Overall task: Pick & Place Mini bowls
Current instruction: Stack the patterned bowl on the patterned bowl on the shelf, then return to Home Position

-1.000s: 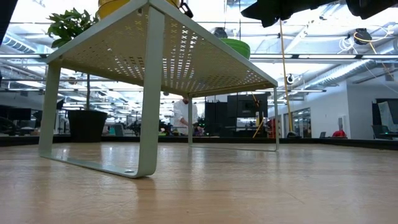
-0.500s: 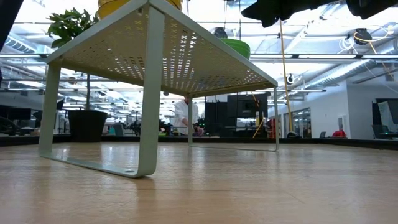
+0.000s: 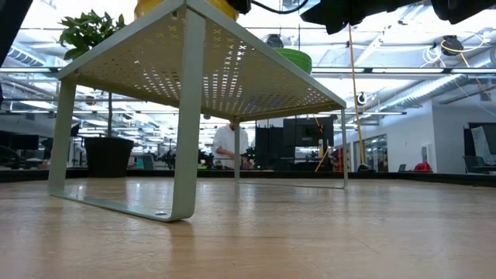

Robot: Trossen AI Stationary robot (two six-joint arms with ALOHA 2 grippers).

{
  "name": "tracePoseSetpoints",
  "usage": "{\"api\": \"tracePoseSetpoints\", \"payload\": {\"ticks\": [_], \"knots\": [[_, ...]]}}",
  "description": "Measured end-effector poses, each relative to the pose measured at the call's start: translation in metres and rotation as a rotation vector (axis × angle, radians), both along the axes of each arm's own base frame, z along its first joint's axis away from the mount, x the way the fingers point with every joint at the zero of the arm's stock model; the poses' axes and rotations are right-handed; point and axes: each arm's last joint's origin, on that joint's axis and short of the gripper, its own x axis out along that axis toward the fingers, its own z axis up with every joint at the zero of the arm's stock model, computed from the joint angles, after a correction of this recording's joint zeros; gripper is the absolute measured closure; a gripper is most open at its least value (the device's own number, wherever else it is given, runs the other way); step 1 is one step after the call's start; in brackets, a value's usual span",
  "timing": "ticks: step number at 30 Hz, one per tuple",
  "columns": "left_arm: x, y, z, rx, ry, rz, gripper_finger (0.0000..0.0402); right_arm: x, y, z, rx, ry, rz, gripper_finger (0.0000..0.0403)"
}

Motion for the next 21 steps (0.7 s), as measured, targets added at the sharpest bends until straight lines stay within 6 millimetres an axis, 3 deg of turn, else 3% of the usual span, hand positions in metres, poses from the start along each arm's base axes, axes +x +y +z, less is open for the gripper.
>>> {"api": "tracePoseSetpoints", "payload": {"ticks": [15,21], "knots": [[-0.023,-0.012,0.023,-0.021,-0.005,-0.042,0.0309,0.000,0.000,0.000,0.001,-0.001,0.000,0.0385],[-0.057,-0.017,0.073,0.017,-0.234,-0.121,0.0309,-0.003,0.002,0.002,0.036,-0.031,0.009,0.0385]]}}
